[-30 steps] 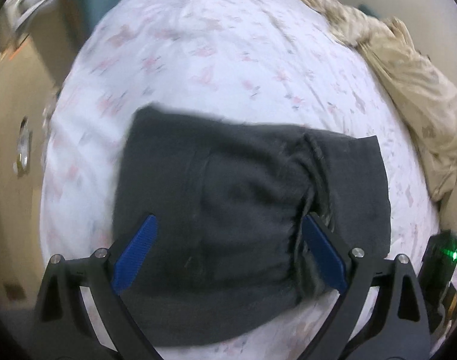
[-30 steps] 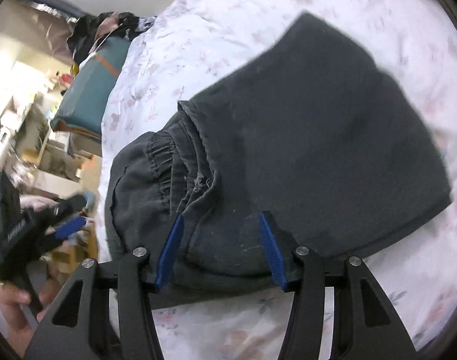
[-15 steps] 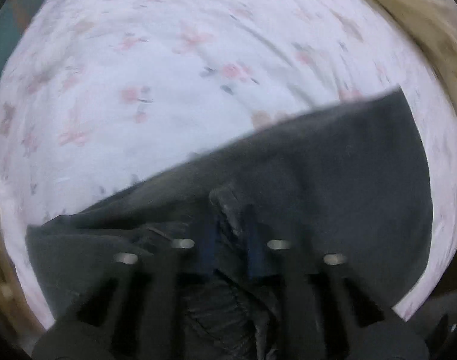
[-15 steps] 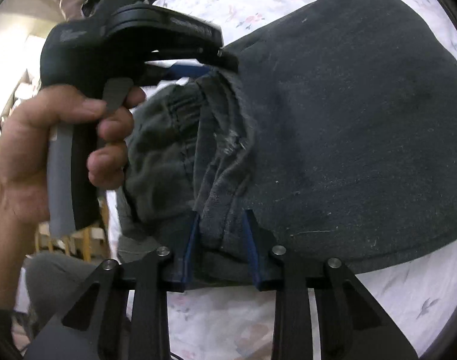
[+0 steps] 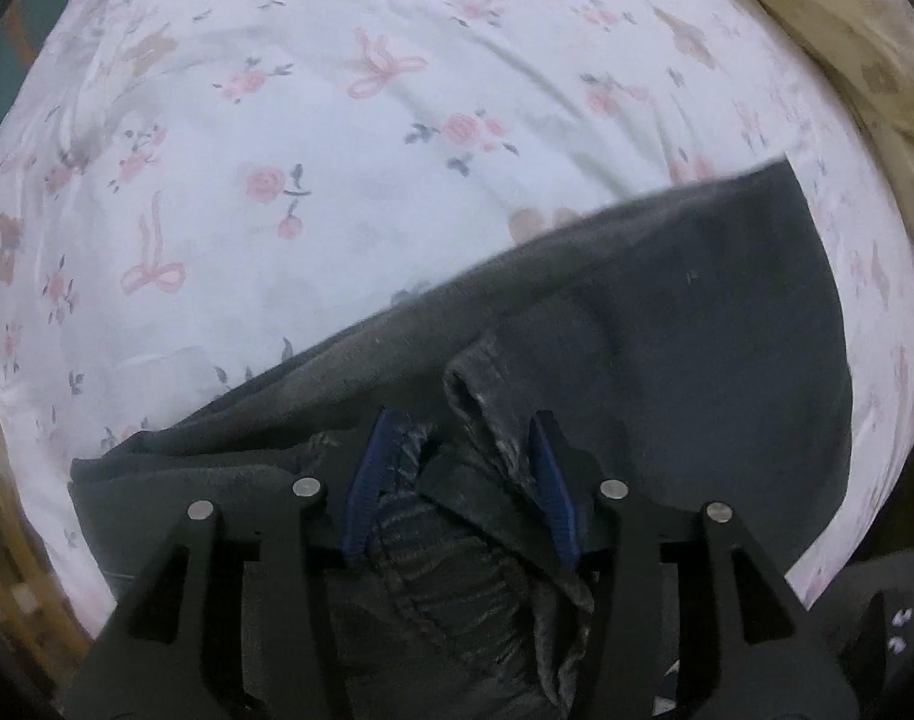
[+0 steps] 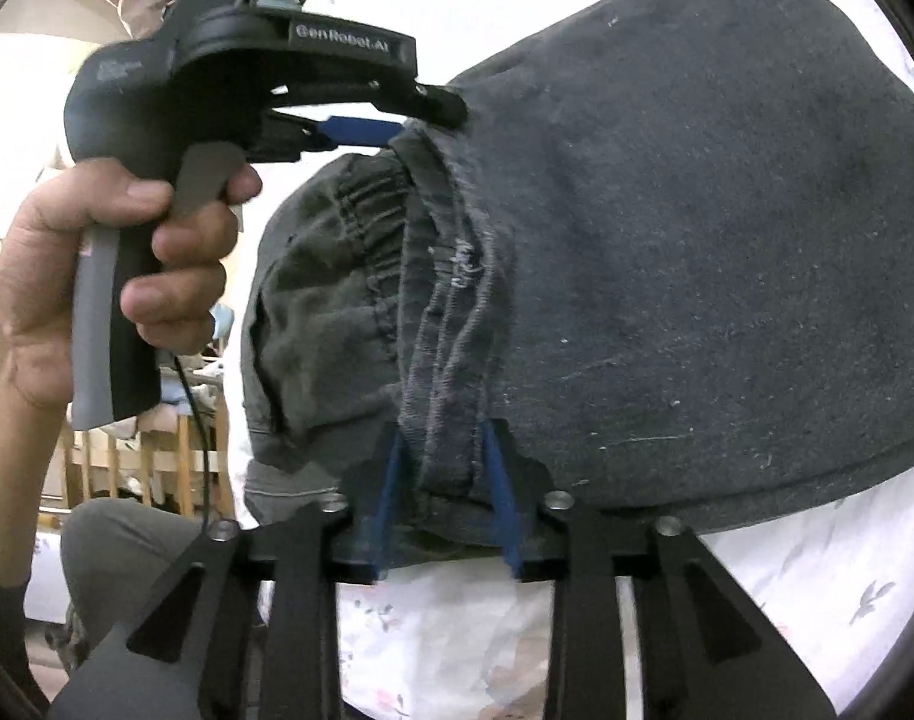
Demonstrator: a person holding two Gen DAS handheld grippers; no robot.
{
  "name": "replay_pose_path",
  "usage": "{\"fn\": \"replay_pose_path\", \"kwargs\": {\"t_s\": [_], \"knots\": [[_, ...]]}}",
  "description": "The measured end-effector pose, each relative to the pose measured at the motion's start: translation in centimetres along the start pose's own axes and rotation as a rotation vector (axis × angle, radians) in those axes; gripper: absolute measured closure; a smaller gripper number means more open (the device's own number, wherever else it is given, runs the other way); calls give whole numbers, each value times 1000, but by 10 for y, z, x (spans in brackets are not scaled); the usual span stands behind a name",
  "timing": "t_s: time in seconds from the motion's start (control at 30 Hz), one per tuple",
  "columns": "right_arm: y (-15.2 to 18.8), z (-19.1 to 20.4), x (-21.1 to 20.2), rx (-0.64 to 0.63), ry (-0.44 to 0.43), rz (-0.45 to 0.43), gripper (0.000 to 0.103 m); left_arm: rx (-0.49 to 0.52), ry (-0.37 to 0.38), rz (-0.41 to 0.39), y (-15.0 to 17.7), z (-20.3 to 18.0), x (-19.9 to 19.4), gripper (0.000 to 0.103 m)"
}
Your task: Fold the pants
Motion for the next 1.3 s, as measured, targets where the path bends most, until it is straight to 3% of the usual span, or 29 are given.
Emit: {"fn": "replay_pose_path", "kwargs": {"t_s": [0.1,0.13,0.2,0.4,0.5,0.57,0.6,0.67,0.7,0.73,0.83,0.9,0.97,1.03,1.1,1.13,1.2,1.3], "knots": [[0,-1,3,-22,32,6,70,45,12,27,6,-10,3,89],[1,0,5,-42,55,12,79,54,7,28,7,-12,2,91],[2,1,6,-86,105,10,84,97,-12,17,7,-20,-4,93],[-3,22,-14,-167,79,-48,87,317,-115,-78,-2,-44,-52,93],[-7,22,-18,-166,66,-46,87,328,-154,-69,-6,-24,-53,86],[-6,14,-9,-152,91,-1,87,329,-199,-88,-15,-12,-40,83],[-4,10,-5,-153,113,13,87,328,-256,-130,-26,-11,-39,83],[0,4,-2,-156,155,32,85,301,-444,-192,-37,23,-39,82],[2,4,-2,-161,151,43,83,270,-476,-196,-41,35,-38,81],[5,6,0,-165,136,58,81,230,-451,-187,-40,43,-37,81],[8,16,-1,-159,78,55,56,160,-256,-205,-32,37,-46,81],[7,23,-8,-142,32,36,56,190,-165,-273,-26,15,-65,81],[-1,24,-24,-112,3,-37,56,212,-55,-358,-22,-10,-84,81],[-11,18,-35,-80,14,-106,60,247,64,-371,-15,-36,-85,81],[-15,3,-30,-45,61,-102,77,270,45,-244,-4,-46,-52,82],[-13,-3,-23,-35,79,-73,85,255,25,-172,2,-45,-32,89],[0,-20,1,-12,138,12,85,226,-25,-73,14,-37,3,92],[7,-31,14,-19,186,34,89,240,-84,-66,21,-33,21,92]]}}
Point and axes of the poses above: each gripper's, at about its wrist camera, not at the fingertips, and x roughly the way its jaws point, z to its left, y to its underside, the point moved 10 cm from there along x, roughly the way its jaws point, and after that the axes turned 2 degrees about -x, right-handed, at the moved point
